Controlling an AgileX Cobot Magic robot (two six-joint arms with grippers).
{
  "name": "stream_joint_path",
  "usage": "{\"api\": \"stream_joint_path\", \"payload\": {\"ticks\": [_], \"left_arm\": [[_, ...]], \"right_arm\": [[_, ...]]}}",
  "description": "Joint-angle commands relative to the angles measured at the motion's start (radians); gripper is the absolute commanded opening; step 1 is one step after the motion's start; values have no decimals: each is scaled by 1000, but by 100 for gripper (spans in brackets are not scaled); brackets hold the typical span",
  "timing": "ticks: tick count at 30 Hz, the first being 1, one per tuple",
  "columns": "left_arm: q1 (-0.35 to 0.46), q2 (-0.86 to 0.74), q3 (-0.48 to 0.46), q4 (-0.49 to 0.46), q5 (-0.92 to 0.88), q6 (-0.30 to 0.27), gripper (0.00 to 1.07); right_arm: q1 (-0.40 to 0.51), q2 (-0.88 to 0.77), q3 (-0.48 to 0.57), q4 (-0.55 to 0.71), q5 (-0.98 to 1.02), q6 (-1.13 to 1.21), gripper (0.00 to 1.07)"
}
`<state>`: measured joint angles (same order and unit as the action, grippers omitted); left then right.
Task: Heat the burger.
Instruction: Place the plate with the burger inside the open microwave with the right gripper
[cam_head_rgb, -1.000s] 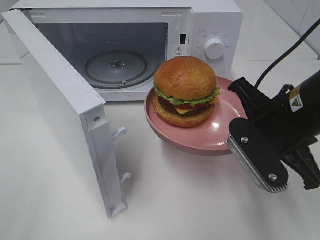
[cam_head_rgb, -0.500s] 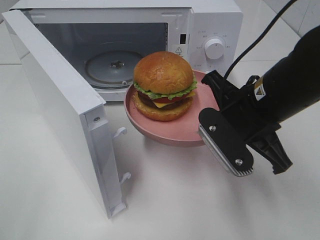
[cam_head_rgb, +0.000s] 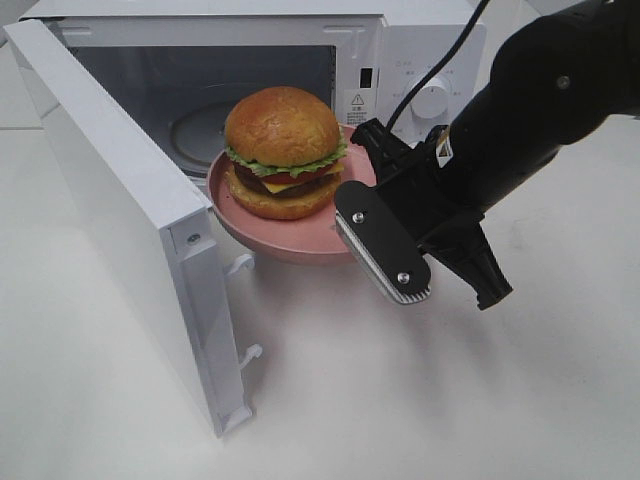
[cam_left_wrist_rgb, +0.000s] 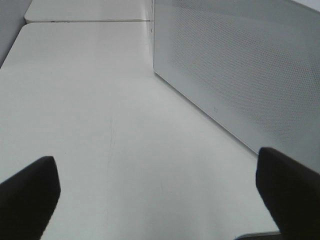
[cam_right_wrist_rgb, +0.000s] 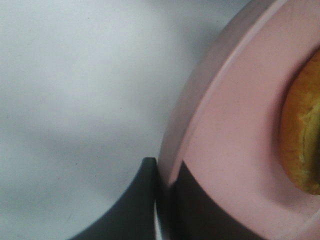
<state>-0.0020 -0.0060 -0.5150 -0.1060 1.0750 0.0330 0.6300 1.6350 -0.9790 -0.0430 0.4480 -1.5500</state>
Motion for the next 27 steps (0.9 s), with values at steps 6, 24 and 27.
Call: {"api": "stream_joint_path", "payload": {"ticks": [6,24,27], "left_arm": [[-4,-16,0,-8,-10,-1,100],[-4,-16,0,-8,-10,-1,100],[-4,-16,0,-8,-10,-1,100]], "right_arm": [[2,66,-108,6,-36,-9,0],[25,236,-310,5,6,11,0],[25,256,-341,3,17,20,0]]}}
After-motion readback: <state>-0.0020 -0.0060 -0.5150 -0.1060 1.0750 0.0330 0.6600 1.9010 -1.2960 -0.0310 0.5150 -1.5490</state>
